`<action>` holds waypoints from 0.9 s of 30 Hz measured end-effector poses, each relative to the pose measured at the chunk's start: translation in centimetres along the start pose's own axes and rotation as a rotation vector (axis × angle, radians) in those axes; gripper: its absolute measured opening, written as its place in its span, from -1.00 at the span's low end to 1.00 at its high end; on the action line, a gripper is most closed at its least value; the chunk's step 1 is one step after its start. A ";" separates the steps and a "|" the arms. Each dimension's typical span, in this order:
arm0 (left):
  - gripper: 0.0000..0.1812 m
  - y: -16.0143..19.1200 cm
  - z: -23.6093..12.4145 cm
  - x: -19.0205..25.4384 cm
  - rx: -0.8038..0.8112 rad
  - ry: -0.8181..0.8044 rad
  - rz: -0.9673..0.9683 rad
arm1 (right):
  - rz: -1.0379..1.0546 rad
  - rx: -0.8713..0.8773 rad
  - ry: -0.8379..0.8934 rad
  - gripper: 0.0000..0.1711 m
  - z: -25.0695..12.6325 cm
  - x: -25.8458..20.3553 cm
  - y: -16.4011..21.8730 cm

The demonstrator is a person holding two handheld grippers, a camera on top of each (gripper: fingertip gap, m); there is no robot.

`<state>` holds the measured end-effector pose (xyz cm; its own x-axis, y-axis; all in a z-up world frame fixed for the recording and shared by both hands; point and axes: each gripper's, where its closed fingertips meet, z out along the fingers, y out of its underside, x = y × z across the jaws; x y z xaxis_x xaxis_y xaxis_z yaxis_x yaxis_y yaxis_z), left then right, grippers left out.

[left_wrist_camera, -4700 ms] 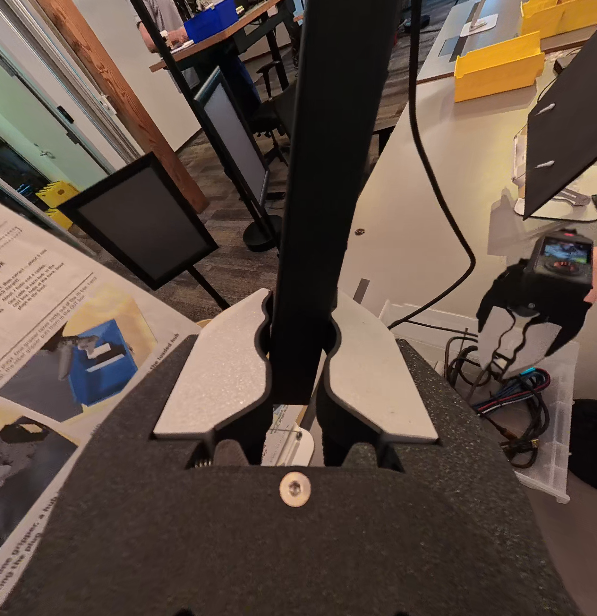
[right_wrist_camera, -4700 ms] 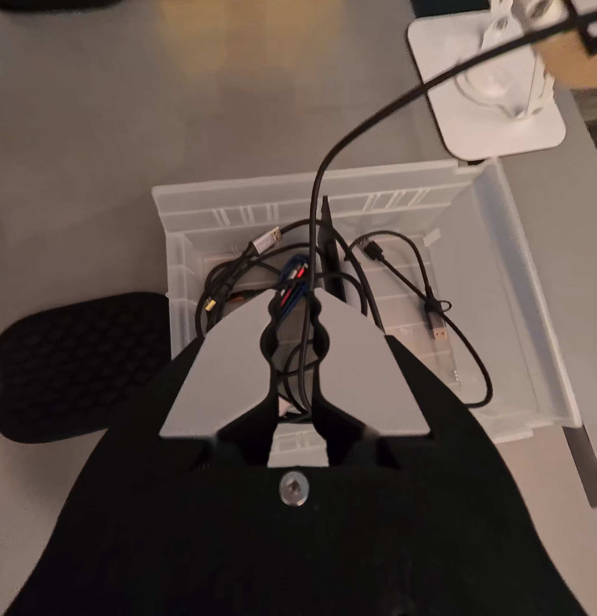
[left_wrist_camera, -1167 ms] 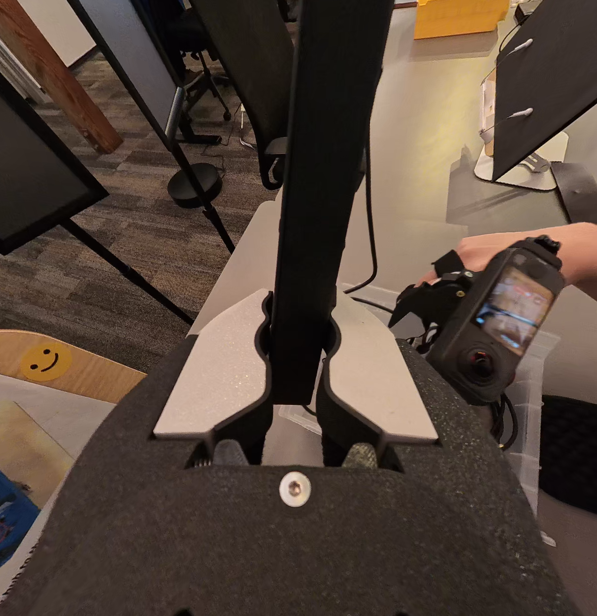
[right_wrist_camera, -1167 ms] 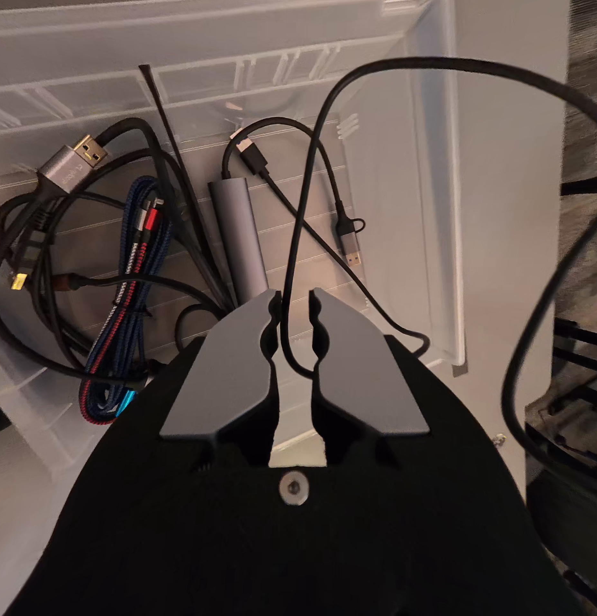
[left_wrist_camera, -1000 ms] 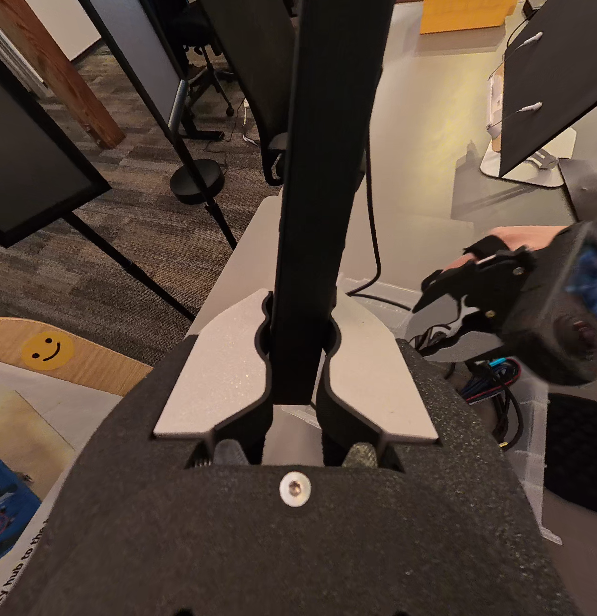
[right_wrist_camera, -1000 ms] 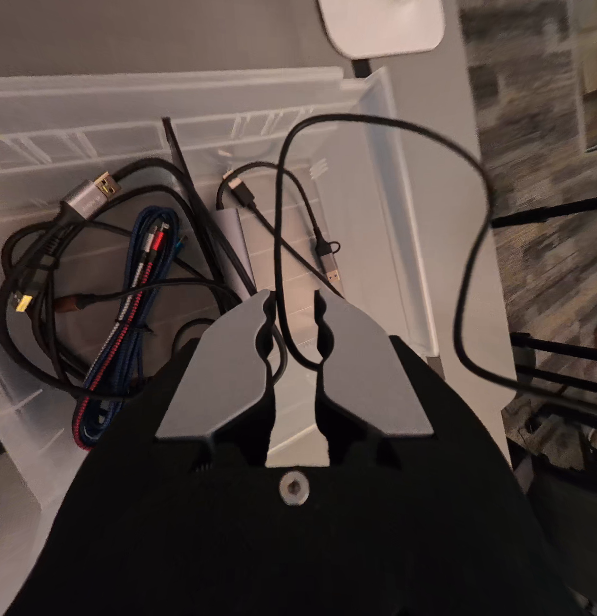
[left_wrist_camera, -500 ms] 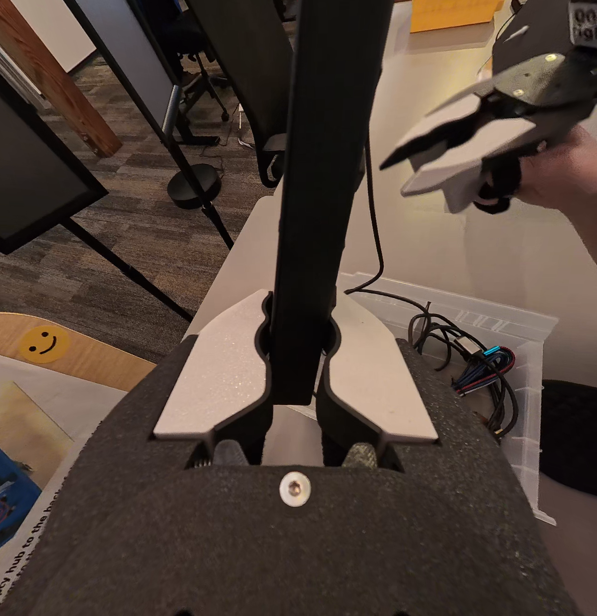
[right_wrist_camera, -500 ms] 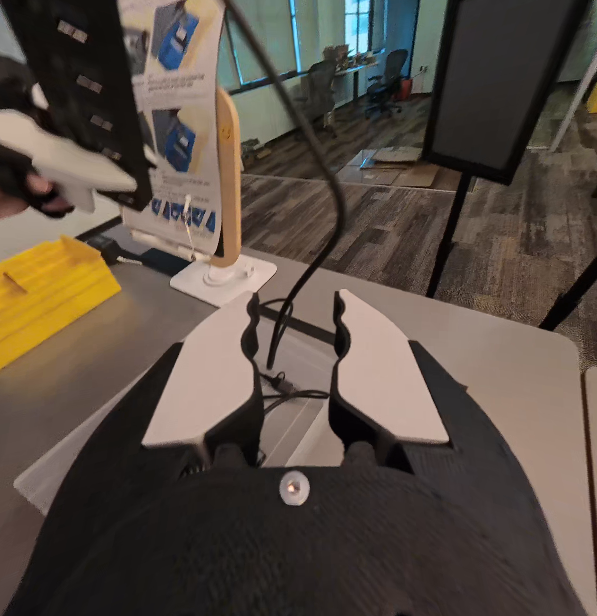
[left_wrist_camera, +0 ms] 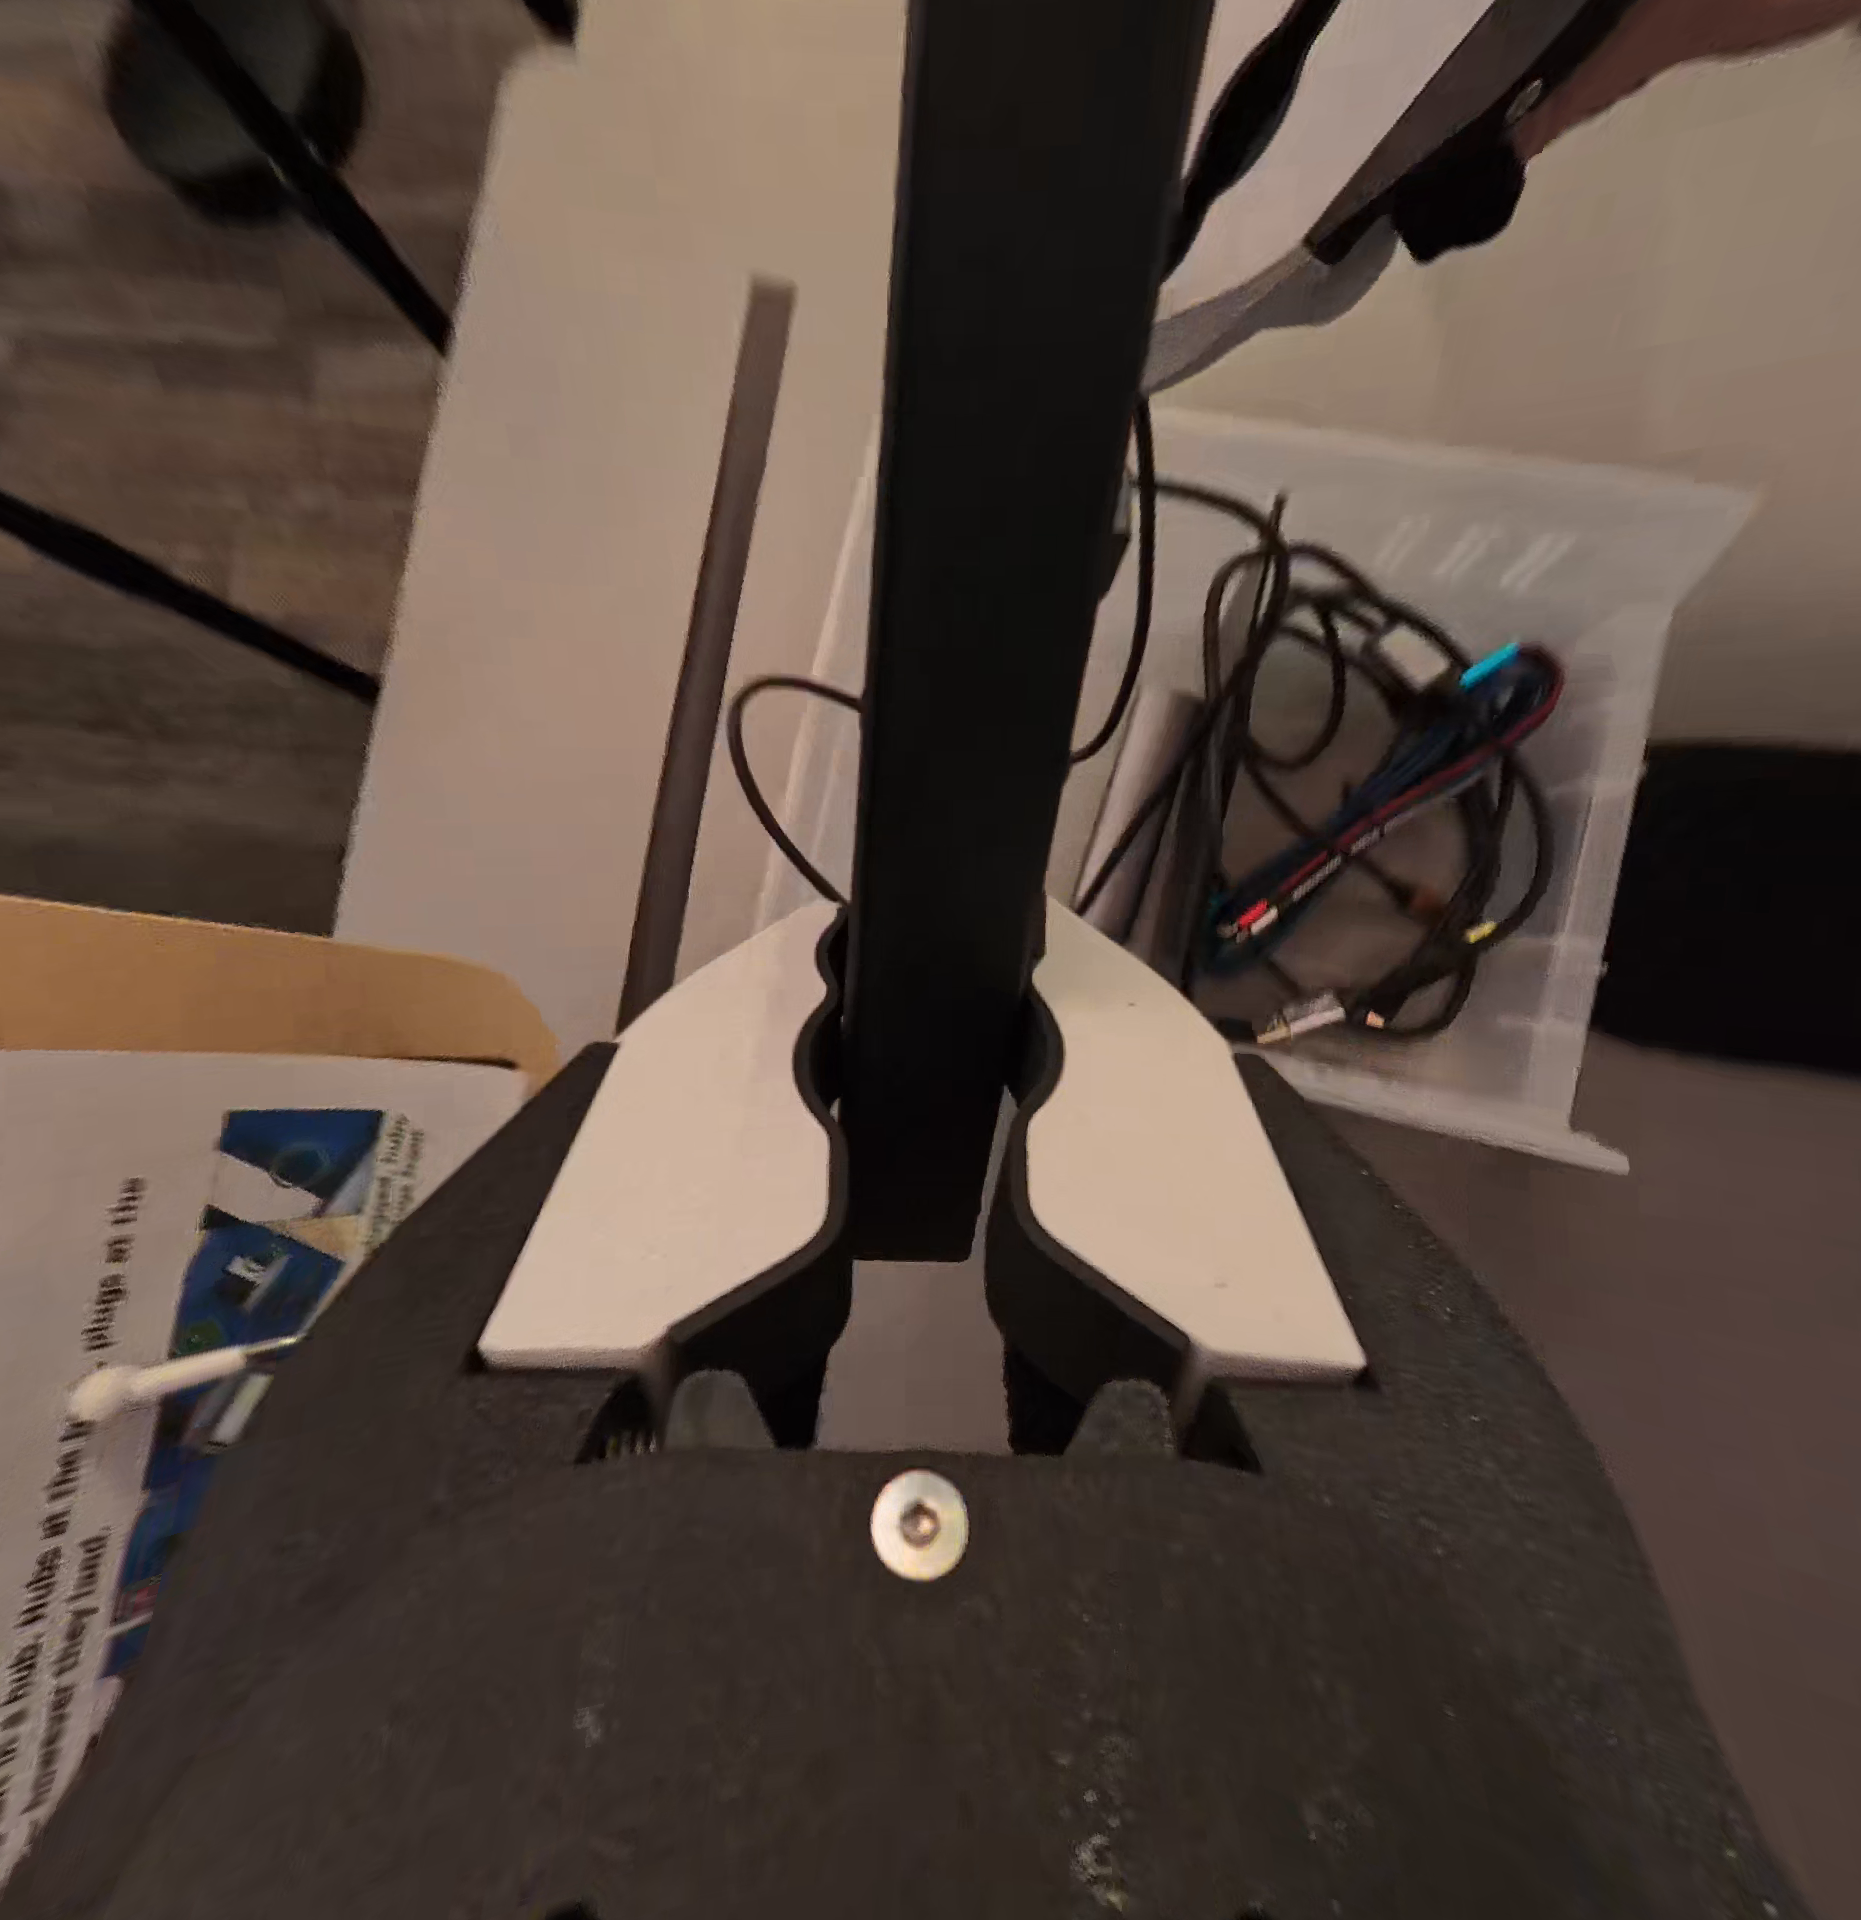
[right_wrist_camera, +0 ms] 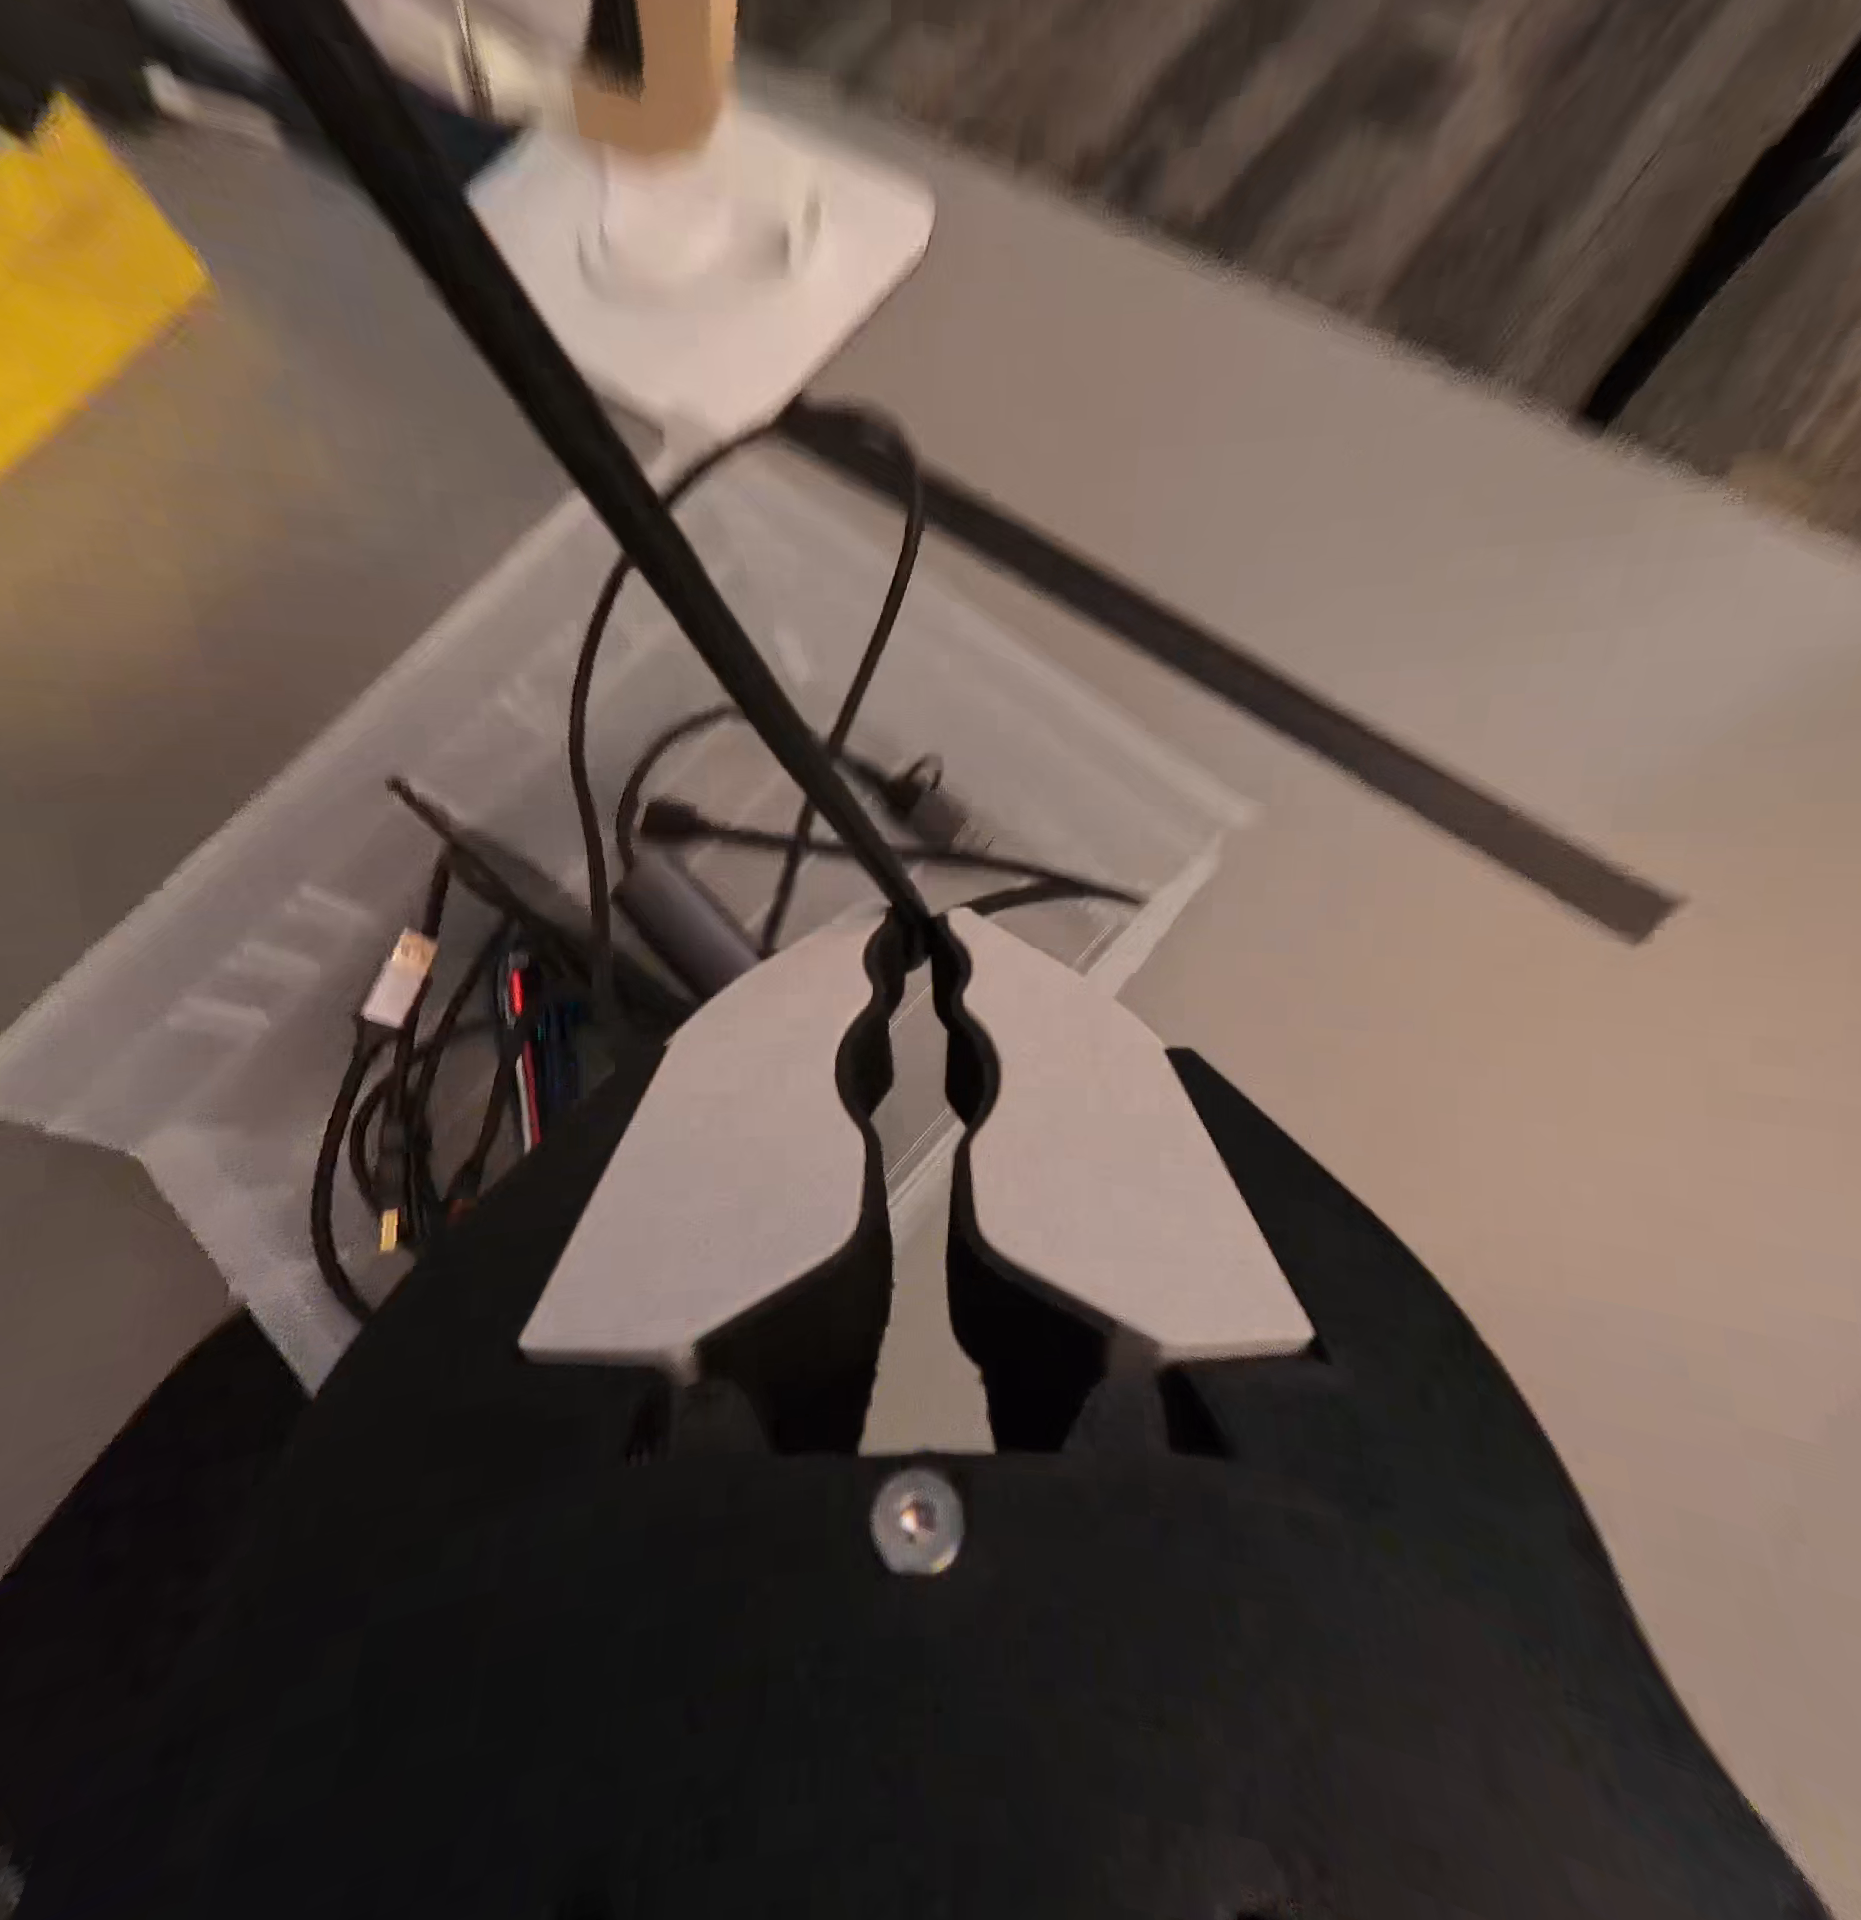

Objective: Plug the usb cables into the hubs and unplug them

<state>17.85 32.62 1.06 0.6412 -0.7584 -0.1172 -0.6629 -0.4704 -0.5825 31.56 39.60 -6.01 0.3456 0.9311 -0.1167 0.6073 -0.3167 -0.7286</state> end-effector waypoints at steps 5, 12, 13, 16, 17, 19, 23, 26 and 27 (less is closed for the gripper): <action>-0.71 3.3 2.2 0.6 -0.143 0.029 0.002 | 0.018 -0.082 -0.042 -0.88 3.0 -1.3 3.0; -0.71 6.7 4.6 1.4 -0.310 0.029 0.121 | -0.328 0.271 0.014 -0.58 -3.6 -2.7 -3.1; -0.71 6.6 4.9 1.6 -0.302 0.032 0.132 | -0.398 0.299 -0.004 -0.53 -4.2 -4.0 -4.2; -0.71 6.5 5.6 1.9 -0.310 0.035 0.157 | -0.582 0.230 -0.050 -0.48 -3.1 -6.8 -5.4; -0.71 6.4 5.7 1.8 -0.310 0.021 0.167 | -0.629 0.187 -0.049 -0.47 -2.3 -7.1 -5.4; -0.71 6.3 5.8 1.7 -0.317 0.011 0.179 | -0.676 0.086 -0.064 -0.46 -0.7 -7.4 -4.9; -0.72 5.9 5.7 1.1 -0.332 -0.039 0.229 | -0.733 -0.052 -0.014 -0.64 1.4 -6.4 -4.1; -0.71 5.7 5.6 0.5 -0.325 -0.073 0.251 | -0.756 -0.073 -0.013 -0.66 1.5 -6.2 -4.3; -0.71 5.4 5.5 0.2 -0.311 -0.090 0.260 | -0.774 -0.076 0.001 -0.66 1.3 -6.1 -4.6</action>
<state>16.54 32.41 -6.58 0.4593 -0.8338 -0.3063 -0.8835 -0.3929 -0.2552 25.74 35.59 -2.84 -0.1962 0.8922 0.4067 0.7231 0.4118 -0.5545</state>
